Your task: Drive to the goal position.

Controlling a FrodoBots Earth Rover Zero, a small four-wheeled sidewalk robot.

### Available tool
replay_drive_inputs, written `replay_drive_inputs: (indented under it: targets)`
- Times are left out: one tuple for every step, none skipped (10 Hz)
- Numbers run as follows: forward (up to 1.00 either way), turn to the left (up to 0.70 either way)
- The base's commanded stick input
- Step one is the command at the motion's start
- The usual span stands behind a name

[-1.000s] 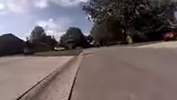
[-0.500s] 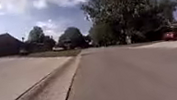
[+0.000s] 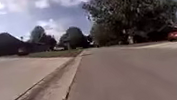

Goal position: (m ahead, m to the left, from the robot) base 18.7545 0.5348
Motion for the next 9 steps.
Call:
replay_drive_inputs:
  targets:
    - [1.00, 0.22]
    - [1.00, 0.38]
    - [1.00, 0.31]
    - [1.00, 0.05]
    - [1.00, 0.01]
    - [1.00, 0.00]
    - [1.00, 0.00]
    - [1.00, 0.00]
    - [1.00, 0.00]
